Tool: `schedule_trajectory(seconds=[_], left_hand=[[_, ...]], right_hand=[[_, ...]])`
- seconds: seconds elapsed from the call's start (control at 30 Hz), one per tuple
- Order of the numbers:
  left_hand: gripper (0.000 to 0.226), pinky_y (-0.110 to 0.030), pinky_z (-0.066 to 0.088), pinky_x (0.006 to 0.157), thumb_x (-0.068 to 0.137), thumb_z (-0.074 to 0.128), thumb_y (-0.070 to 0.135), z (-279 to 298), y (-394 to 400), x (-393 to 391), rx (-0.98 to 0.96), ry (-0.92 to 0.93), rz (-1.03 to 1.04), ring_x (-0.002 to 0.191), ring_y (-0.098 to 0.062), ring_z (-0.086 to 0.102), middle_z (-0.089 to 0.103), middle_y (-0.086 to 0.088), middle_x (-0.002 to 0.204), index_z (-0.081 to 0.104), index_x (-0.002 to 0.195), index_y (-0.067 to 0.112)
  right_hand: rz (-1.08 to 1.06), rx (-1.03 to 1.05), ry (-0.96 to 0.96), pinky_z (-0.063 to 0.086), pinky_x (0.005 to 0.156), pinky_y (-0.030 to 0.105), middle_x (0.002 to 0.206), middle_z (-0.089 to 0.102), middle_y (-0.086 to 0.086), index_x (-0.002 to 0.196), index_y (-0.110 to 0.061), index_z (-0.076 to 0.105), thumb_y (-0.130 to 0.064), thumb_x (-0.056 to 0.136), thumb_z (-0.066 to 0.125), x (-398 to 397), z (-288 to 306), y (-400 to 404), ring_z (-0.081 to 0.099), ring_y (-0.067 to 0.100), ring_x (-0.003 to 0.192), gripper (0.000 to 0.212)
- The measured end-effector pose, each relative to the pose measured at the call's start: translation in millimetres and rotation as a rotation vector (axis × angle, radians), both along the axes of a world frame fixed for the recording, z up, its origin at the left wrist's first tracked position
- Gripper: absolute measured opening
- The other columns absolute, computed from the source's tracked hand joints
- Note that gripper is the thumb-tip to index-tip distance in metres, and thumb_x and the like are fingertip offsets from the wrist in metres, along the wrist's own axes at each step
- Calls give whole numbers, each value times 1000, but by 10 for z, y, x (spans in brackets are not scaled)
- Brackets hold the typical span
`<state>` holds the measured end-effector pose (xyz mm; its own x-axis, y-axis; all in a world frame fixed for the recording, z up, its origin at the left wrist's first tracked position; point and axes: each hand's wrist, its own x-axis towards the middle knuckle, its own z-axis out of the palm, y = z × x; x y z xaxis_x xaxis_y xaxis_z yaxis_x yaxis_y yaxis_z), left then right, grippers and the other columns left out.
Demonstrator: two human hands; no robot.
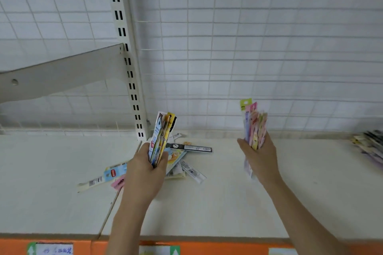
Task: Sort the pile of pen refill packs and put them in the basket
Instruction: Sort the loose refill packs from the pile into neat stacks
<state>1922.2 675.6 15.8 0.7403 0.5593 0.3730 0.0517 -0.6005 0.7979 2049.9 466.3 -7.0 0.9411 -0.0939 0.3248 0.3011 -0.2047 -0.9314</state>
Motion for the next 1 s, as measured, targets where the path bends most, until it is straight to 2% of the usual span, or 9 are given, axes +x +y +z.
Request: schedule_trajectory(seconds=[0.13,0.27,0.37,0.47,0.6,0.73,0.8,0.9,1.0], left_hand=[[34,-17,28,45,88,59,17,3,-157,19,-63,-52,-26,51,-10,42,44,5,53,39,63,26],[25,-25,32,48,89,57,17,-10,-306,77,-101,-76,-59,55,-18,44,49,-7,59,46,66,17],[25,-27,31,49,91,54,20,-9,-488,163,-139,-73,-87,54,-20,41,45,-8,58,46,70,8],[27,-31,35,50,92,51,24,-7,-729,276,-155,-68,-111,56,-26,45,44,-4,57,42,68,17],[21,-30,39,52,94,47,28,1,-1238,445,-184,-70,-98,63,-26,54,58,-5,69,47,76,17],[26,-20,40,36,95,42,34,33,-1986,605,-244,0,-118,42,-22,55,60,-7,67,45,81,12],[32,-18,38,36,95,43,34,44,-2393,680,-249,14,-139,35,-14,50,52,-7,59,40,74,10],[42,-26,32,49,94,46,34,75,-2919,802,-205,22,-159,46,-13,39,38,-1,53,29,61,14],[45,-26,28,50,93,47,35,112,-3344,909,-216,97,-169,49,-15,34,36,0,54,27,59,14]], right_hand=[[6,9,164,44,60,25,75,60,2,91,-12,58,-9,78,72,53,-102,-119,55,13,64,20],[35,-60,302,46,52,21,78,65,8,91,-9,61,-14,78,74,58,-185,-268,60,12,63,19],[-42,-110,269,45,55,21,73,64,10,85,-4,62,-19,81,71,26,-157,-442,59,15,60,19],[-111,-168,188,40,44,14,54,53,4,78,-1,57,-15,84,65,10,-37,-710,50,10,47,18],[-138,-300,155,39,53,29,53,45,6,66,-6,47,-15,83,63,112,127,-1297,48,15,44,24],[-158,-390,137,37,54,30,47,44,1,60,-9,45,-19,81,63,265,305,-2092,45,22,50,30],[-124,-415,138,33,50,27,50,46,2,64,-8,47,-22,79,62,362,428,-2512,45,21,51,26],[-78,-443,191,37,49,26,67,54,3,82,-11,52,-24,79,60,563,587,-3099,50,20,58,16],[-48,-520,260,43,58,32,81,58,5,100,-10,49,-26,79,61,810,735,-3619,55,19,68,29]])
